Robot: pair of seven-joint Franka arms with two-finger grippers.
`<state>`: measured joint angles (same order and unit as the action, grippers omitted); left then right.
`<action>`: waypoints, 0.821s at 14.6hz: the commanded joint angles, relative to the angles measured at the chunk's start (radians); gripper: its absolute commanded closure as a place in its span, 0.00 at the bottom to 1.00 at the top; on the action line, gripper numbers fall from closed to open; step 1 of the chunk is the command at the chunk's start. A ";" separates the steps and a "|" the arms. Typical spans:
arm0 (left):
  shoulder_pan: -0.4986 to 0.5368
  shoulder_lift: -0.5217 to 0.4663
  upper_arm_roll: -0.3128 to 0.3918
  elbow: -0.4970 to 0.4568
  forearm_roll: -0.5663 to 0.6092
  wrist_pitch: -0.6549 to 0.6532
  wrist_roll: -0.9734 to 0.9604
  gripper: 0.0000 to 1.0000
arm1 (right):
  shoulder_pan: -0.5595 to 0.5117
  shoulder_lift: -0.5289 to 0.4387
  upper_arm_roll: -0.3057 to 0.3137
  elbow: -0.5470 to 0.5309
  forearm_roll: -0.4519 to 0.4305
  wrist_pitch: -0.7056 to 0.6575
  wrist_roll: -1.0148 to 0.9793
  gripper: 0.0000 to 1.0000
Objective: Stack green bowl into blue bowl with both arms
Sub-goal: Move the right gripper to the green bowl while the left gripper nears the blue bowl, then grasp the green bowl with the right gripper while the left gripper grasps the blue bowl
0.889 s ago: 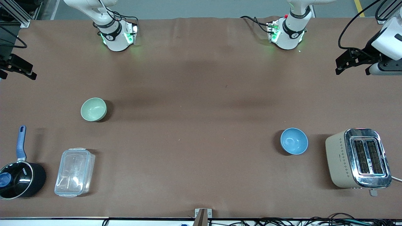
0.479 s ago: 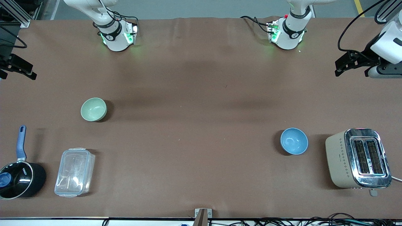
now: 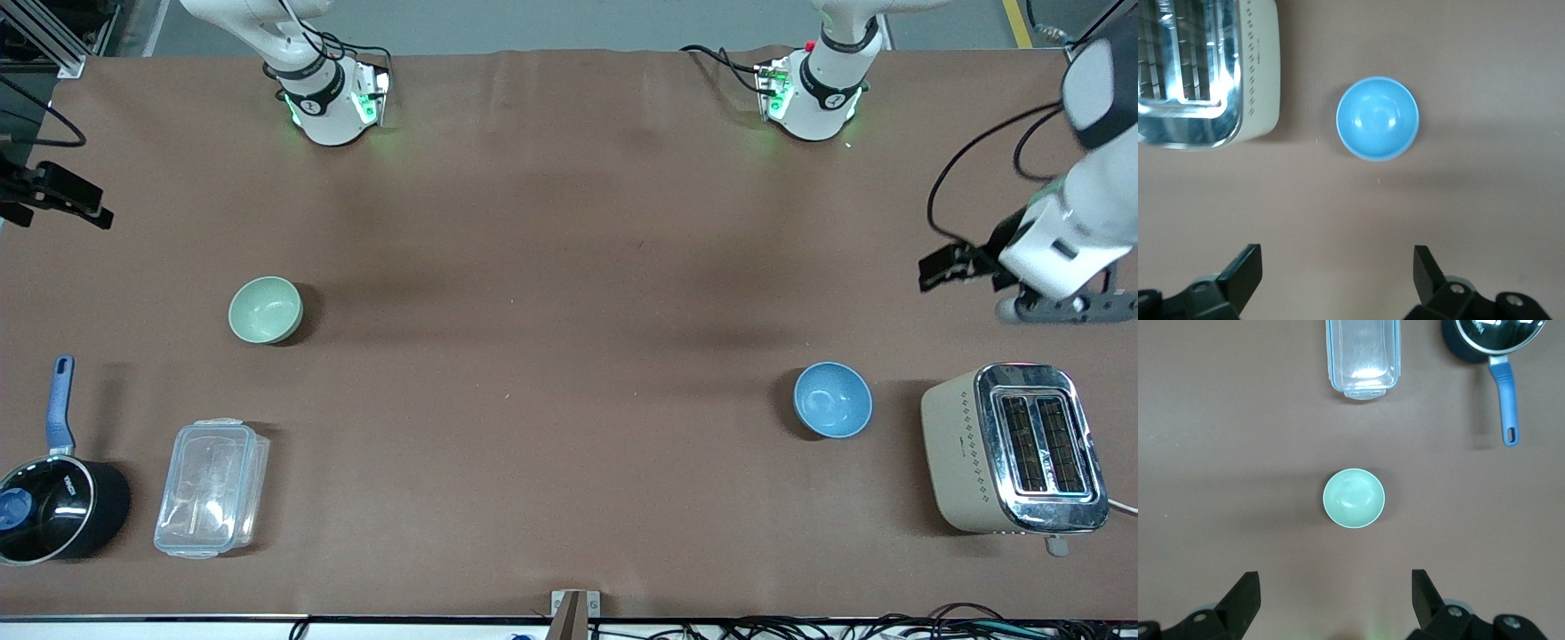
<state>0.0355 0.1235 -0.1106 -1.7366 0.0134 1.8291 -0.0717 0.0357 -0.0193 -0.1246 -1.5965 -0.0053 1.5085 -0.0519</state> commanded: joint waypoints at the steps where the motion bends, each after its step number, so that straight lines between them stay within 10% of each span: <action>1: 0.011 0.079 0.000 -0.108 0.002 0.201 -0.003 0.00 | -0.003 -0.002 -0.024 -0.156 -0.007 0.125 -0.055 0.00; 7: 0.009 0.306 0.002 -0.152 0.020 0.533 0.000 0.00 | -0.003 0.015 -0.134 -0.609 -0.007 0.705 -0.236 0.00; 12: 0.032 0.429 0.000 -0.153 0.051 0.683 -0.002 0.17 | -0.017 0.186 -0.152 -0.734 -0.004 1.007 -0.281 0.00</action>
<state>0.0546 0.5270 -0.1101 -1.8968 0.0427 2.4762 -0.0712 0.0287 0.1114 -0.2786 -2.3059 -0.0054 2.4331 -0.3130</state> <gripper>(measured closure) 0.075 0.000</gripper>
